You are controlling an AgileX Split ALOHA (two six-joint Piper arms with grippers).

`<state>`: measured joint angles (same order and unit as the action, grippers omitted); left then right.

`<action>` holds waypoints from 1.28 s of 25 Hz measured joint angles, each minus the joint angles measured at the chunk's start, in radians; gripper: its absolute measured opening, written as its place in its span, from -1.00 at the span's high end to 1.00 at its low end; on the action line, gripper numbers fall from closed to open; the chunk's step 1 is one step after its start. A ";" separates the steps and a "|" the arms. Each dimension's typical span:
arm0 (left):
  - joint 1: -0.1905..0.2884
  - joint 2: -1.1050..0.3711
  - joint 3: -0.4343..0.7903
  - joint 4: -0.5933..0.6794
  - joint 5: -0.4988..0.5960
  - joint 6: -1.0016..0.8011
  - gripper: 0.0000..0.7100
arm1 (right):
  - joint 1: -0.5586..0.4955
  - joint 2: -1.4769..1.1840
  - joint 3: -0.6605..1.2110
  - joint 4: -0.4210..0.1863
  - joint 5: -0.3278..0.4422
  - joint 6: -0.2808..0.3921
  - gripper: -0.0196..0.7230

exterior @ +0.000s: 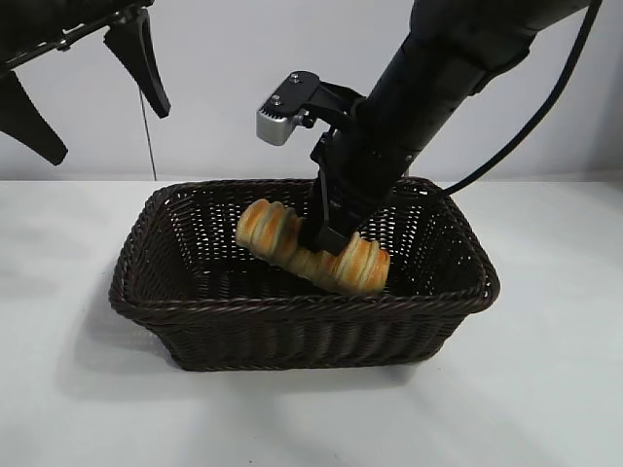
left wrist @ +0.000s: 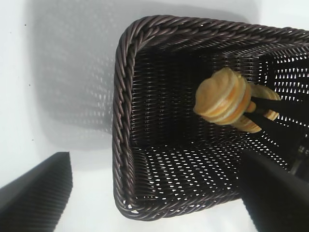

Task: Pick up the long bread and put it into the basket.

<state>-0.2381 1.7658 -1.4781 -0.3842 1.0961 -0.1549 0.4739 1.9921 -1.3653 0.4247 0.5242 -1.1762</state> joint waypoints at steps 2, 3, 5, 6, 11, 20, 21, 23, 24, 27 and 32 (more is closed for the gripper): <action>0.000 0.000 0.000 0.000 0.000 0.000 -0.89 | 0.000 0.000 0.000 0.000 0.000 0.002 0.67; 0.000 0.000 0.000 0.000 0.000 0.000 -0.89 | 0.000 0.000 0.000 0.000 0.000 0.002 0.56; 0.000 0.000 0.000 0.000 0.000 0.000 -0.89 | 0.000 0.000 0.000 0.000 0.000 0.005 0.19; 0.000 0.000 0.000 0.000 0.000 0.000 -0.89 | 0.000 0.000 0.000 0.000 0.000 0.007 -0.05; 0.000 0.000 0.000 0.000 0.000 0.000 -0.89 | 0.000 -0.028 0.000 0.000 0.001 0.066 -0.70; 0.000 0.000 0.000 0.000 0.000 0.000 -0.89 | -0.024 -0.142 0.000 -0.159 0.048 0.657 -0.90; 0.000 0.000 0.000 0.000 0.000 0.000 -0.89 | -0.035 -0.156 0.000 -0.180 0.066 0.738 -0.90; 0.000 0.000 0.000 0.000 0.000 0.000 -0.89 | -0.057 -0.186 0.000 -0.235 0.124 0.889 -0.91; 0.000 0.000 0.000 0.000 0.000 0.000 -0.89 | -0.069 -0.199 0.000 -0.258 0.155 0.968 -0.92; 0.000 0.000 0.000 0.000 0.000 0.000 -0.89 | -0.095 -0.253 0.000 -0.325 0.242 1.154 -0.92; 0.000 0.000 0.000 0.000 0.000 0.000 -0.89 | -0.136 -0.340 0.000 -0.344 0.344 1.338 -0.92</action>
<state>-0.2381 1.7658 -1.4781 -0.3842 1.0961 -0.1549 0.3374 1.6516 -1.3653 0.0811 0.8681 0.1617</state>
